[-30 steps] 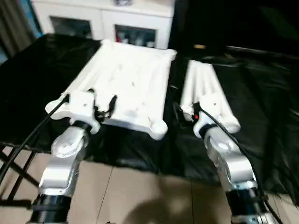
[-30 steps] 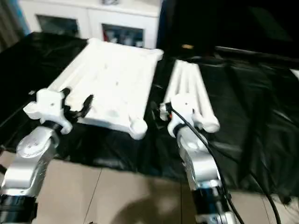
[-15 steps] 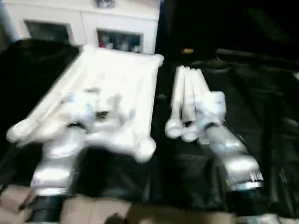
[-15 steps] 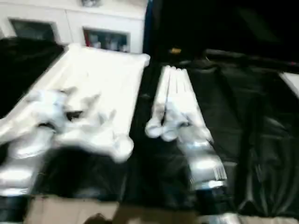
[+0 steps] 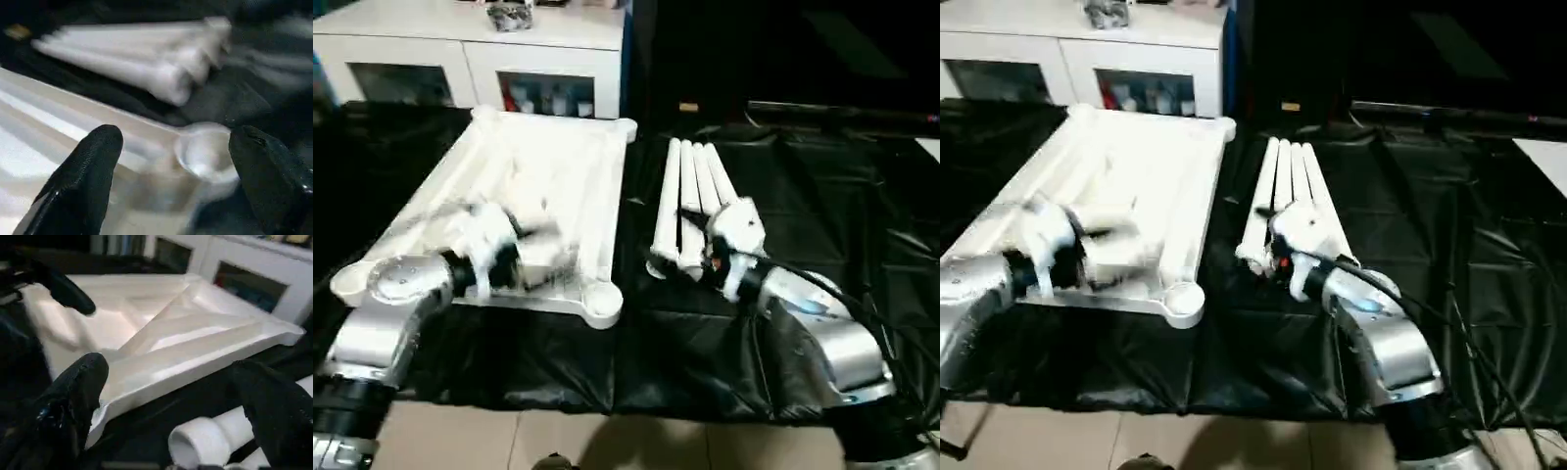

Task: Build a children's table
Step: Move to table

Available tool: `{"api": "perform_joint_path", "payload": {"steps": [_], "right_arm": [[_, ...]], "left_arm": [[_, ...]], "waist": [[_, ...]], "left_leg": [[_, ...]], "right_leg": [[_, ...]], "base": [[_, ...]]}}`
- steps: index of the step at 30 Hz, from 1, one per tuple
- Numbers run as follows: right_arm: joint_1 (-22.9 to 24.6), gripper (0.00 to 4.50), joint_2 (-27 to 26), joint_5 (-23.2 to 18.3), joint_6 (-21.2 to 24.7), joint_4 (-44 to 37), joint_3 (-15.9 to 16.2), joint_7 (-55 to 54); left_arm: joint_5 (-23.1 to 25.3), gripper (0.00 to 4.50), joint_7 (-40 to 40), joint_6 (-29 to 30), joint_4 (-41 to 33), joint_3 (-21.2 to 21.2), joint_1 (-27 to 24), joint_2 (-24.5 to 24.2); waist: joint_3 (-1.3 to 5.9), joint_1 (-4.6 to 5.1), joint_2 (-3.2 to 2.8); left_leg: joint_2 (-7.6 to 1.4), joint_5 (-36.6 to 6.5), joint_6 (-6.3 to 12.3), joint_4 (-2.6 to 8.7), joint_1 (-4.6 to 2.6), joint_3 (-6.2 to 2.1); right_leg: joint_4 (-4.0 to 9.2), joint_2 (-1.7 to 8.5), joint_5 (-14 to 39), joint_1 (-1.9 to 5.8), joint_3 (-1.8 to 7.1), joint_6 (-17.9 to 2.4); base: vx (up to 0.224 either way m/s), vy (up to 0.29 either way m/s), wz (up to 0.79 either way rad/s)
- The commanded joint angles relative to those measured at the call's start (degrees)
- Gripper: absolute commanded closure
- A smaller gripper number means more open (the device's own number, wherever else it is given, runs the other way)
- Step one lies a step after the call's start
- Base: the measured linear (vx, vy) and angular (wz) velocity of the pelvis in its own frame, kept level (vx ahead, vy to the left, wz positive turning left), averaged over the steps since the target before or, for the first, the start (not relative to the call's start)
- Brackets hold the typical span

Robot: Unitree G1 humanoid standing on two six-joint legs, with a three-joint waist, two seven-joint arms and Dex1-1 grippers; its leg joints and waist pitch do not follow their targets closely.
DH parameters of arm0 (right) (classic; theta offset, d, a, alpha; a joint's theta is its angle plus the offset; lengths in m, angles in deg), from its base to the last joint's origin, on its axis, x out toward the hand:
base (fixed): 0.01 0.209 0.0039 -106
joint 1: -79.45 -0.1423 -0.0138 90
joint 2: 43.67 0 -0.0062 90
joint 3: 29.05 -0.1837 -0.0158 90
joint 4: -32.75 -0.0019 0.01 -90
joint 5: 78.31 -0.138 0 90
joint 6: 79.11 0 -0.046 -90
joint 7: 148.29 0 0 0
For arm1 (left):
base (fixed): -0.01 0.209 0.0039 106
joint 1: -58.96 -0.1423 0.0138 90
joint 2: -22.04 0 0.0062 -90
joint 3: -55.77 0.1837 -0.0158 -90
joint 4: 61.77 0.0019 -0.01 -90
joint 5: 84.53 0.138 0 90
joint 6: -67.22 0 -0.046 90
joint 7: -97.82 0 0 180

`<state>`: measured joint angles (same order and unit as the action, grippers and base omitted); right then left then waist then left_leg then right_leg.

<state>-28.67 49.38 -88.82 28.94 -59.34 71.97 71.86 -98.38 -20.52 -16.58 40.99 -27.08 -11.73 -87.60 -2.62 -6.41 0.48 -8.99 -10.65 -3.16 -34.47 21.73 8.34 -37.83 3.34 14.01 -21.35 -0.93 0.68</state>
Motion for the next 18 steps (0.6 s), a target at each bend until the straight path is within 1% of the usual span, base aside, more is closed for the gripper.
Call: {"api": "perform_joint_path", "payload": {"steps": [1,2,3,4,5,6,7,8,9,10,11,13,14,15,18], "right_arm": [[-0.9,0.00,1.3,0.2,0.0,0.6,1.1,3.2],[-1.1,0.00,2.1,0.2,0.3,0.8,1.8,5.0],[-1.2,0.00,2.2,0.2,0.4,0.8,1.9,5.2],[-1.4,0.00,2.7,0.3,0.5,0.9,2.5,6.2],[-1.4,0.00,3.3,0.1,0.9,0.7,3.1,7.3],[-1.4,0.00,3.9,-0.2,1.2,0.4,3.7,8.3],[-1.4,0.00,3.9,-0.2,1.2,0.4,3.7,8.3],[-1.4,0.00,4.6,-0.4,1.6,-0.1,4.7,10.0],[-1.6,0.00,4.9,-0.5,1.8,-0.1,5.3,10.8],[-1.7,0.00,5.0,-0.6,1.9,-0.2,5.5,11.3],[-2.0,0.00,5.3,-0.4,2.0,-0.2,6.1,12.1],[-2.1,0.00,5.4,-0.3,2.0,-0.2,6.3,12.3],[-3.0,0.00,5.6,-0.2,2.5,0.2,6.9,13.7],[-3.3,0.00,5.6,-0.2,2.7,0.4,7.0,14.0],[-4.6,0.00,5.9,-0.3,3.2,1.1,7.6,15.4]], "left_arm": [[2.0,0.89,2.8,-2.0,2.5,1.7,1.9,-1.1],[3.1,0.94,3.5,-2.6,4.7,2.3,2.8,-1.4],[3.3,0.94,3.5,-2.7,5.1,2.4,3.0,-1.4],[3.9,1.19,4.1,-3.4,6.8,2.6,3.8,-1.4],[4.5,1.27,4.2,-3.9,8.7,2.7,4.8,-1.5],[4.9,1.30,4.6,-4.5,10.1,2.9,5.6,-1.5],[4.9,1.30,4.6,-4.5,10.1,2.9,5.6,-1.5],[4.7,1.45,7.4,-5.1,12.7,3.4,7.2,-2.0],[4.7,1.61,9.2,-5.5,14.3,3.8,8.2,-2.2],[4.7,1.61,10.1,-5.6,15.1,4.0,8.7,-2.4],[5.0,1.75,11.5,-6.0,16.4,4.4,9.6,-2.6],[5.1,1.80,11.8,-6.1,16.6,4.5,9.8,-2.7],[5.7,2.02,14.7,-6.0,18.3,5.6,10.9,-3.2],[5.8,2.02,15.4,-6.0,18.8,5.9,11.2,-3.3],[6.3,2.30,17.7,-6.1,21.0,6.6,12.4,-3.4]], "waist": [[2.65,0.08,-0.96],[2.82,0.10,-0.96],[2.87,0.03,-0.95],[3.12,0.04,-0.90],[3.25,0.01,-0.98],[3.36,0.05,-0.91],[3.49,-0.01,-1.04],[3.54,0.00,-0.90],[3.54,-0.06,-0.94],[3.69,-0.06,-1.05],[3.71,-0.05,-1.07],[3.76,-0.05,-1.03],[3.72,-0.06,-1.17],[3.83,-0.04,-1.14],[3.63,-0.13,-1.35]], "left_leg": [[-3.45,-19.6,-3.45,5.28,-1.39,-1.14],[-3.44,-18.0,-3.19,5.17,-1.21,-1.03],[-3.40,-17.3,-2.92,5.13,-1.21,-0.97],[-3.54,-15.1,-2.57,4.96,-1.07,-0.93],[-3.44,-13.4,-2.10,4.78,-1.00,-0.80],[-3.38,-12.6,-1.84,4.67,-1.03,-0.73],[-3.45,-11.2,-1.45,4.53,-0.96,-0.66],[-3.46,-10.4,-1.21,4.49,-0.87,-0.59],[-3.40,-10.2,-0.97,4.45,-0.97,-0.54],[-3.42,-9.6,-0.73,4.34,-1.05,-0.43],[-3.47,-9.0,-0.55,4.34,-1.05,-0.40],[-3.63,-8.9,-0.44,4.34,-1.04,-0.35],[-3.51,-8.7,-0.20,4.25,-1.14,-0.25],[-3.57,-8.4,-0.08,4.19,-1.16,-0.19],[-3.72,-9.9,-0.50,4.30,-1.20,-0.09]], "right_leg": [[6.05,4.60,14.4,0.76,2.62,-9.0],[5.76,4.55,11.6,0.93,2.55,-9.6],[5.76,4.54,10.8,0.96,2.48,-9.7],[5.35,4.61,7.3,1.17,2.41,-10.3],[5.18,4.41,4.5,1.24,2.25,-10.8],[5.07,4.30,3.0,1.29,2.21,-11.0],[4.74,4.30,-0.1,1.36,2.08,-11.6],[4.59,4.25,-2.1,1.48,1.94,-12.1],[4.58,4.16,-2.6,1.38,1.91,-12.3],[4.43,4.17,-4.0,1.45,1.86,-12.7],[4.28,4.10,-5.5,1.50,1.77,-13.1],[4.15,4.27,-7.0,1.57,1.70,-13.6],[4.23,4.19,-7.5,1.53,1.71,-13.9],[4.13,4.21,-8.0,1.59,1.73,-13.9],[4.25,4.42,-6.4,1.50,1.81,-14.3]], "base": [[0.000,0.000,0.00],[0.000,0.000,0.00],[0.000,0.000,0.00],[0.000,0.000,0.00],[0.000,0.000,0.00],[0.000,0.000,0.00],[0.000,0.000,0.00],[0.000,0.000,0.00],[0.000,0.000,0.00],[0.000,0.000,0.00],[0.000,0.000,0.00],[0.000,0.000,0.00],[0.000,0.000,0.00],[0.000,0.000,0.00],[0.000,0.000,0.00]]}}
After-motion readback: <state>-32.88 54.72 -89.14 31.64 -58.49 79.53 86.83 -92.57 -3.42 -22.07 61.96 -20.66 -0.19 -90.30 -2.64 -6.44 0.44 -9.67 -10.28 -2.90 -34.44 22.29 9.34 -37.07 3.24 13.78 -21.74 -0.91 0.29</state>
